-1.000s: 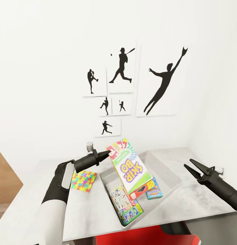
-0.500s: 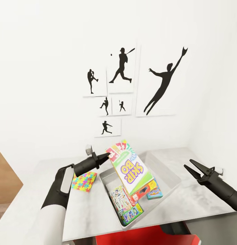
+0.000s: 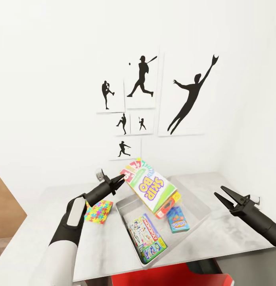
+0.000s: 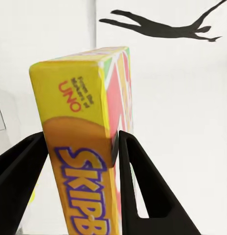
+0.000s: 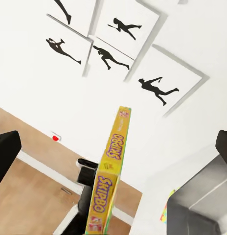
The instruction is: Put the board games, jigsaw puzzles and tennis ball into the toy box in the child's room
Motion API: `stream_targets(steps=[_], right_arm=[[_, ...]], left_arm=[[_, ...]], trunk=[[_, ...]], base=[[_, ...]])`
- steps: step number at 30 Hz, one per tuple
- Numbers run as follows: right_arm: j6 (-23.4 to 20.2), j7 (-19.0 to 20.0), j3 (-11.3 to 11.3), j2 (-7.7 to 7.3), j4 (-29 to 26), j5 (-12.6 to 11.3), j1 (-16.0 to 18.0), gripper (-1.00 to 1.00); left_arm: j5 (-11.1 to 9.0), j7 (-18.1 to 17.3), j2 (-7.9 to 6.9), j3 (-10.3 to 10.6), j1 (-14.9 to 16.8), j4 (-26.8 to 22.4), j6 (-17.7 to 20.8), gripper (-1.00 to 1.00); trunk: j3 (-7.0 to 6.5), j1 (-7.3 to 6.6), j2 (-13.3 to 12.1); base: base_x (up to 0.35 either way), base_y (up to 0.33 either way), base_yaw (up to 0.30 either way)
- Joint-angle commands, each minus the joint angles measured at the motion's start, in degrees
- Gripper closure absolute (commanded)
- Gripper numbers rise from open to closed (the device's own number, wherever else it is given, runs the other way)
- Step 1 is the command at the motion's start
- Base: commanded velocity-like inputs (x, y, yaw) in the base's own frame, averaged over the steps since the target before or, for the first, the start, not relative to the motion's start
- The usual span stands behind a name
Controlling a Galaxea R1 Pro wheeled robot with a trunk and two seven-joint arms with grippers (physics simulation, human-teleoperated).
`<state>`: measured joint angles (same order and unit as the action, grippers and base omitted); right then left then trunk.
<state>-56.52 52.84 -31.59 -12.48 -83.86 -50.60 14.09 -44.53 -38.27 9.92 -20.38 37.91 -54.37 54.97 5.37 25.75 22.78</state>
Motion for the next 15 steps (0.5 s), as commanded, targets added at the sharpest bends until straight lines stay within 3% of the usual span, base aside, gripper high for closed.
stream_targets(steps=[1,2,3,4,5,6,7,9,10,11,12,13,14,15], right_arm=[[-0.21,0.23,-0.05,-0.01,0.01,0.13,0.06,-1.00],[-0.19,0.24,-0.05,-0.01,0.01,0.14,0.06,-1.00],[-0.21,0.24,-0.05,-0.01,0.01,0.14,0.06,-1.00],[-0.19,0.24,-0.05,-0.01,0.03,0.14,0.06,-1.00],[-0.19,0.24,-0.05,-0.01,0.06,0.13,0.06,-1.00],[-0.20,0.24,-0.07,-0.02,0.22,0.10,0.06,-1.00],[-0.21,0.24,-0.09,-0.04,0.37,0.09,0.06,-1.00],[-0.24,0.24,-0.65,-0.09,1.28,0.07,0.06,-1.00],[-0.24,0.26,-0.95,-0.11,1.54,0.07,0.06,-1.00],[-0.25,0.29,-1.66,-0.16,2.00,0.10,0.06,-1.00],[-0.25,0.31,-2.09,-0.20,2.22,0.11,0.06,-1.00],[-0.27,0.37,-2.90,-0.26,2.56,0.12,0.06,-1.00],[-0.29,0.40,-3.24,-0.28,2.68,0.13,0.06,-1.00],[-0.31,0.47,-3.84,-0.34,2.86,0.13,0.06,-1.00]], left_arm=[[-2.00,1.42,0.08,-0.10,0.07,0.42,-0.71,1.00],[-6.55,4.86,0.08,0.23,0.05,1.29,-2.95,1.00],[-8.88,6.56,0.08,0.63,0.04,1.77,-4.09,1.00],[-13.51,9.78,0.08,2.09,0.01,2.71,-6.27,1.00],[-15.75,11.23,0.08,3.14,-0.01,3.11,-7.29,1.00],[-20.07,13.71,0.08,5.84,-0.20,3.64,-9.25,1.00],[-22.21,14.74,0.08,7.44,-0.43,3.80,-10.31,1.00],[-30.10,17.41,0.08,14.19,-2.12,3.55,-15.63,1.00],[-31.94,17.80,0.08,15.90,-2.63,3.28,-17.35,1.00],[-35.46,18.37,0.08,19.36,-3.73,2.60,-21.24,1.00],[-37.30,18.57,0.08,21.39,-4.39,2.22,-23.51,1.00],[-40.74,18.86,0.08,25.47,-5.73,1.46,-27.79,1.00],[-42.33,18.96,0.08,27.47,-6.36,1.06,-29.71,1.00],[-45.36,19.13,0.08,31.40,-7.48,0.17,-33.04,1.00]], trunk=[[0.13,0.03,0.14],[0.13,0.03,0.14],[0.13,0.03,0.14],[0.13,0.03,0.14],[0.13,0.03,0.14],[0.13,0.03,0.14],[0.13,0.03,0.14],[0.13,0.03,0.14],[0.13,0.03,0.14],[0.13,0.03,0.14],[0.13,0.03,0.14],[0.13,0.03,0.14],[0.13,0.03,0.14],[0.13,0.03,0.14]], base=[[0.000,0.000,0.000],[0.000,0.000,0.000],[0.000,0.000,0.000],[0.000,0.000,0.000],[0.000,0.000,0.000],[0.000,0.000,0.000],[0.000,0.000,0.000],[0.000,0.000,0.000],[0.000,0.000,0.000],[0.000,0.000,0.000],[0.000,0.000,0.000],[0.000,0.000,0.000],[0.000,0.000,0.000],[0.000,0.000,0.000]])
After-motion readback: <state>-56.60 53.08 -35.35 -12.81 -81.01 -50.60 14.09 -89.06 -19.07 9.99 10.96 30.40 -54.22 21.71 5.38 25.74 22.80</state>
